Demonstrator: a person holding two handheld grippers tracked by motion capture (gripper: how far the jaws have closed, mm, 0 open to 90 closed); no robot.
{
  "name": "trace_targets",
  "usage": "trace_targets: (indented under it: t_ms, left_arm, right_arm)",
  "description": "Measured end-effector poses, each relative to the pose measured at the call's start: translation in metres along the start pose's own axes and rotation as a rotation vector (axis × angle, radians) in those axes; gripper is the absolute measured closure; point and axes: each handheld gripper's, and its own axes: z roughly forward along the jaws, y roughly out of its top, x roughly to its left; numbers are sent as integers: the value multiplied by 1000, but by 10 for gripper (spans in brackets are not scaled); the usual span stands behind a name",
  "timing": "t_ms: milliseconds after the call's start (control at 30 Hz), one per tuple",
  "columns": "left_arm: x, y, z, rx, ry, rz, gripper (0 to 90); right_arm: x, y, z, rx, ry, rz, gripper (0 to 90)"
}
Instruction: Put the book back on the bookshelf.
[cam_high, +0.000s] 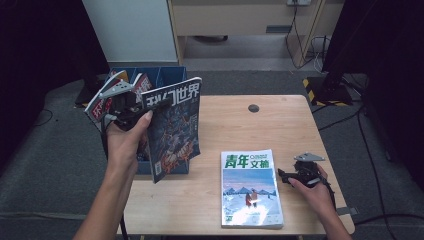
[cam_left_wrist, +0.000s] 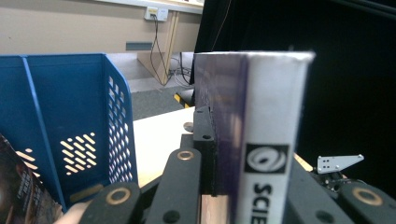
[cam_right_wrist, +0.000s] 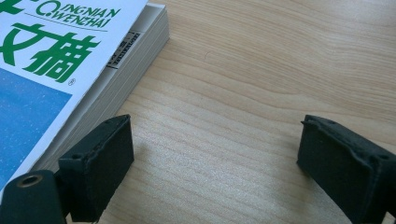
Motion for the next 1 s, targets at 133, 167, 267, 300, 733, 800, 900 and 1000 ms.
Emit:
trace_targets:
  t_ms: [133, 167, 267, 300, 733, 800, 900, 1000]
  left_arm:
    - [2, 2, -6, -13, 8, -3, 822]
    - [2, 3, -7, -13, 9, -1, 822]
    - [4, 4, -12, -23, 18, -5, 822]
    - [4, 4, -13, -23, 21, -4, 822]
    - [15, 3, -25, -43, 55, -26, 822]
    - [17, 3, -26, -43, 58, -28, 822]
    - [20, 3, -27, -45, 65, -33, 822]
    - [23, 1, -28, -51, 74, -36, 822]
  right_arm:
    - [0, 0, 0, 0, 0, 0, 106]
    - [0, 0, 0, 0, 0, 0, 106]
    - [0, 0, 0, 0, 0, 0, 106]
    - [0, 0, 0, 0, 0, 0, 106]
    - [0, 0, 0, 0, -1, -3, 106]
    - [0, 0, 0, 0, -1, -3, 106]
    - [0, 0, 0, 0, -1, -3, 105]
    - [0, 0, 0, 1, -1, -3, 105]
